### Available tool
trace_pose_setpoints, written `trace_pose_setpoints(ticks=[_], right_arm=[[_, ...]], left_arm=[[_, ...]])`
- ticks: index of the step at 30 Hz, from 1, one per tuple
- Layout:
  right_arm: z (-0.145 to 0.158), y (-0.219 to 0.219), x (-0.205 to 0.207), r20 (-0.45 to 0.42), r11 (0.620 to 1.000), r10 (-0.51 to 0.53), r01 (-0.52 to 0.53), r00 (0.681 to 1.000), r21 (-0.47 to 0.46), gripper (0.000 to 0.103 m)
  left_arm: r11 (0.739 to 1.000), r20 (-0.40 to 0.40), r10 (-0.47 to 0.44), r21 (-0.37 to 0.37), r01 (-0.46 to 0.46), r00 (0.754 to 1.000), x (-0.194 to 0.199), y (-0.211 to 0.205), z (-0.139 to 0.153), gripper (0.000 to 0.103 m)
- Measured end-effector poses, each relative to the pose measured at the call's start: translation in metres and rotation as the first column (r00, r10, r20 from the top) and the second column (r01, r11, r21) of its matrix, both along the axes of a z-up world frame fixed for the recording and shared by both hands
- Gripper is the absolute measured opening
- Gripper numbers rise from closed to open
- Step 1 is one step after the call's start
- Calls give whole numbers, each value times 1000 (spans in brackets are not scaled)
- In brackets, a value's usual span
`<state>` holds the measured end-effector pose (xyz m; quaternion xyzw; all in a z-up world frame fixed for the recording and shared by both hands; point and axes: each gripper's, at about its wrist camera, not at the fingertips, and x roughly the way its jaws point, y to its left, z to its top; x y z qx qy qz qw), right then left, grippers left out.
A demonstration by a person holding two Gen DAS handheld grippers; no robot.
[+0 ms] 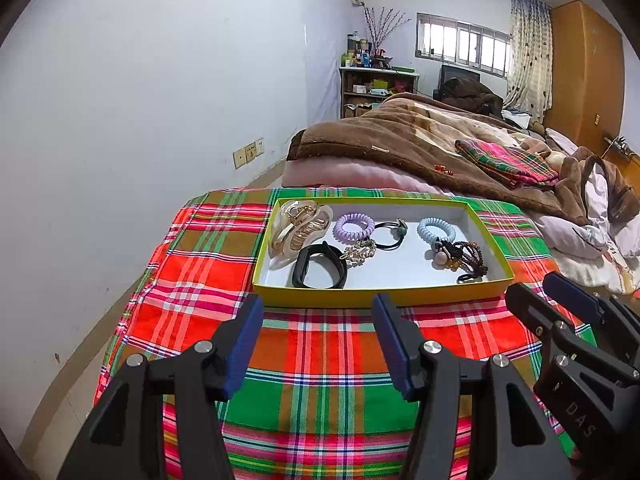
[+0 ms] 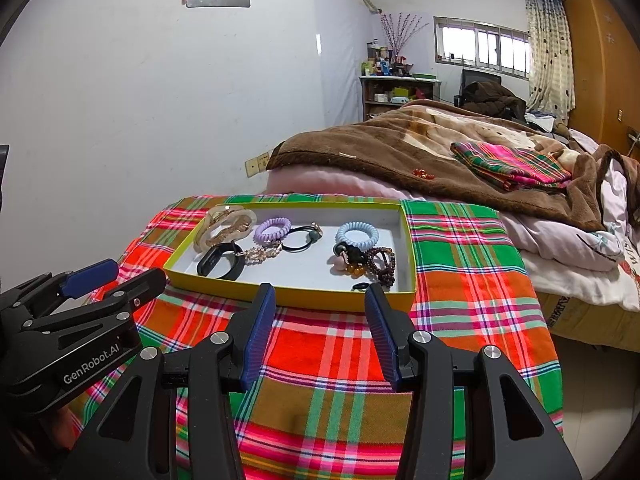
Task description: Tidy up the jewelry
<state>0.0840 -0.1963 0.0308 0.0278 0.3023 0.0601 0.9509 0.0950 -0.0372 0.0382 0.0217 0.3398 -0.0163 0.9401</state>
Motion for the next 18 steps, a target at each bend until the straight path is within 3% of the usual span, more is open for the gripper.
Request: trace_pose_setpoints(ticks=[18], right_arm=[[0, 1, 0, 1, 1000, 1, -1, 1000, -1, 47]], left_arm=[[1000, -6, 7, 3, -7, 1000, 0, 0, 0, 59]])
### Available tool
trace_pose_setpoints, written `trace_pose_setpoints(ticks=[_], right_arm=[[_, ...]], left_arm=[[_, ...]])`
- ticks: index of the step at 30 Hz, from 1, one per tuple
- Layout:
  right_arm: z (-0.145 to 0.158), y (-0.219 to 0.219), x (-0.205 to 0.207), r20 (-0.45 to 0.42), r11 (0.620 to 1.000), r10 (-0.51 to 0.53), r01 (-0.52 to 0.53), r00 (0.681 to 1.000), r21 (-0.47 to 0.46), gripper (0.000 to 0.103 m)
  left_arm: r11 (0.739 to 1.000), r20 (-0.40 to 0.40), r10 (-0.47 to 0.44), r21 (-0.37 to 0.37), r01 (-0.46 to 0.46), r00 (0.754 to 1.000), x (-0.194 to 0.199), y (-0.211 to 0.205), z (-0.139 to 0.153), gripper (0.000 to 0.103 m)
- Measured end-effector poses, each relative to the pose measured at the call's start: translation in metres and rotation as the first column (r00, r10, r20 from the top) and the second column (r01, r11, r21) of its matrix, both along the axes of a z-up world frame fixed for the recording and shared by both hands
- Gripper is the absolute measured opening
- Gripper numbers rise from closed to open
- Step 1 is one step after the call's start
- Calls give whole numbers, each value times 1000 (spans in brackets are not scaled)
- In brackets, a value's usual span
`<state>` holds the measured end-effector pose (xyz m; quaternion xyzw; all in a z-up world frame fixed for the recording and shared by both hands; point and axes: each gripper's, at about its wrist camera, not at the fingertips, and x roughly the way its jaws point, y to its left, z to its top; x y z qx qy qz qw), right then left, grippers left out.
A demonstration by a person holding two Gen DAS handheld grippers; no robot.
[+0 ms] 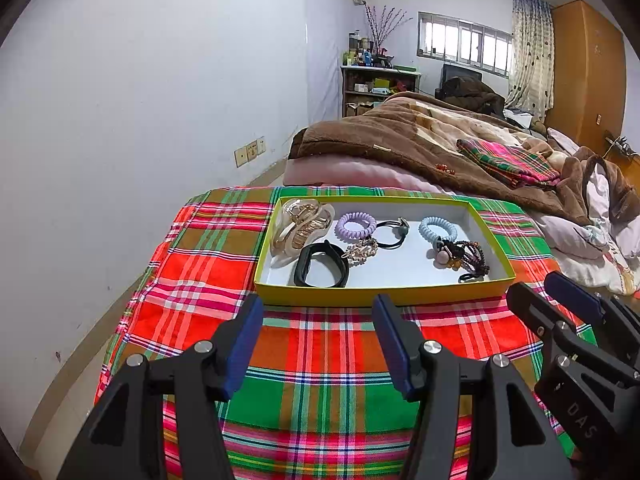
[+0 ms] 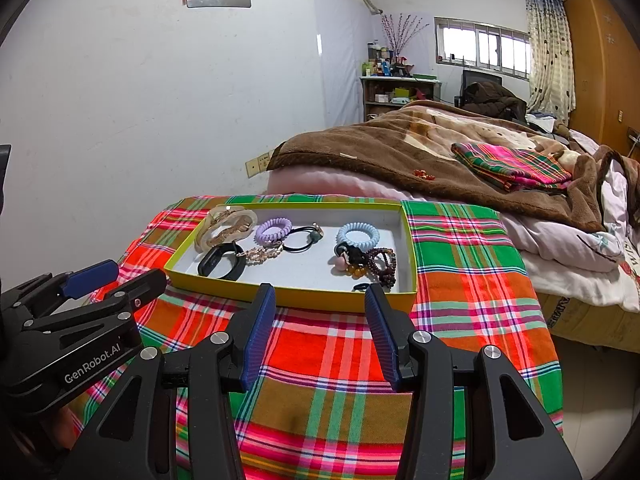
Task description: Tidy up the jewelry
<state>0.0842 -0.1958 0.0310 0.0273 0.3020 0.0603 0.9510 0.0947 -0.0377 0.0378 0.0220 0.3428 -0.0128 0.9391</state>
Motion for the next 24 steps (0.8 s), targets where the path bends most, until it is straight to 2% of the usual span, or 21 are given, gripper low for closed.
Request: trace_pose_setpoints(ticks=[24], right_arm=[[1, 1, 0, 0, 1000, -2, 2, 1000, 0, 47]], left_arm=[[1000, -9, 9, 9, -9, 1000, 2, 1, 1, 59]])
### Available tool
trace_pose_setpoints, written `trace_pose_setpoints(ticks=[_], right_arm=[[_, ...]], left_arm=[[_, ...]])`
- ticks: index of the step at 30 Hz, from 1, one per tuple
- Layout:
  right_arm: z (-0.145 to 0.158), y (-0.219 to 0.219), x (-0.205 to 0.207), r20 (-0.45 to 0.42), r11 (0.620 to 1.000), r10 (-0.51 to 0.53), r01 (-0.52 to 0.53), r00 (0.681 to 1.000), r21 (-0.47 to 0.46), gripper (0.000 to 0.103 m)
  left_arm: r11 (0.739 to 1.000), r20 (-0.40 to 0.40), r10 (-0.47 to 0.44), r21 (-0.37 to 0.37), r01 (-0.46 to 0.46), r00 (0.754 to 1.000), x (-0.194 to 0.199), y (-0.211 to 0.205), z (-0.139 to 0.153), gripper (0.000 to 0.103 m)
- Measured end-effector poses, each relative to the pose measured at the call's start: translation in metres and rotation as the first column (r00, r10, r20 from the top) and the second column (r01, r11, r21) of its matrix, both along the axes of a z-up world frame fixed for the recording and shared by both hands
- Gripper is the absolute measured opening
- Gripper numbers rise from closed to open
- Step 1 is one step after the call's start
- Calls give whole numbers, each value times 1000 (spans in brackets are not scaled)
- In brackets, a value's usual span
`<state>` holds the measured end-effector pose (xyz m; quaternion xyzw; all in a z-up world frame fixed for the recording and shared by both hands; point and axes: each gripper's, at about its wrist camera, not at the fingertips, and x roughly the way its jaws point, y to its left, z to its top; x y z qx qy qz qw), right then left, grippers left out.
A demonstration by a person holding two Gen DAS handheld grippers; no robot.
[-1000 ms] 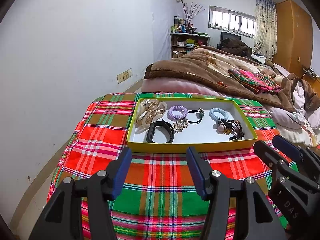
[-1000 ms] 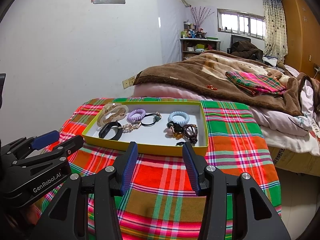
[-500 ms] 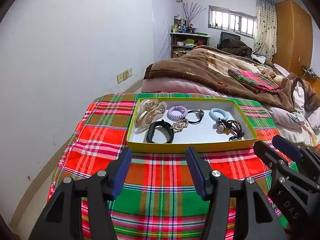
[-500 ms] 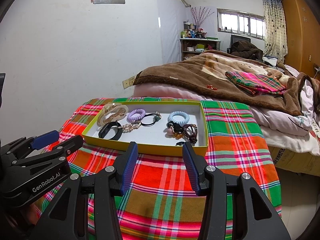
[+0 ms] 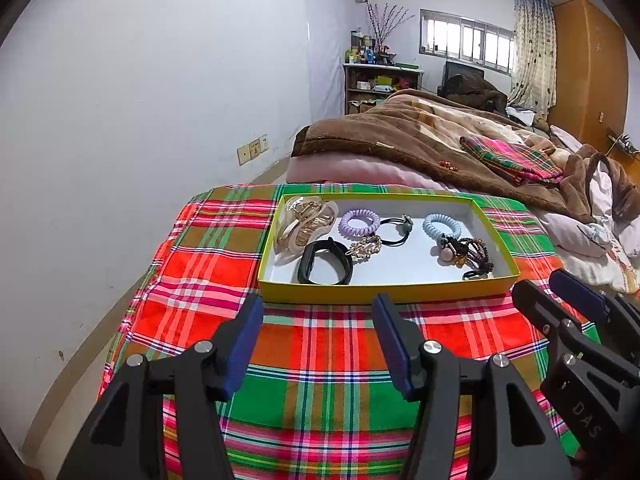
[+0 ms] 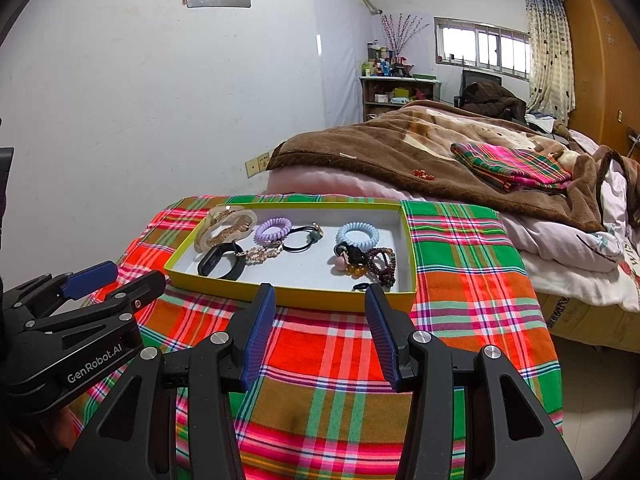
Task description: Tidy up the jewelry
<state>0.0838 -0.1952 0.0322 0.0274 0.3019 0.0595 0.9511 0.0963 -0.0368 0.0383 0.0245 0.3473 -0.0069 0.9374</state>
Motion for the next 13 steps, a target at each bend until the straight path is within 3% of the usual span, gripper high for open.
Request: trace_pose_setpoints(ticks=[13], right_arm=[[0, 0, 0, -1, 1000, 1, -1, 1000, 0, 47]], left_arm=[[1000, -12, -5, -14, 5, 1000, 0, 2, -1, 59]])
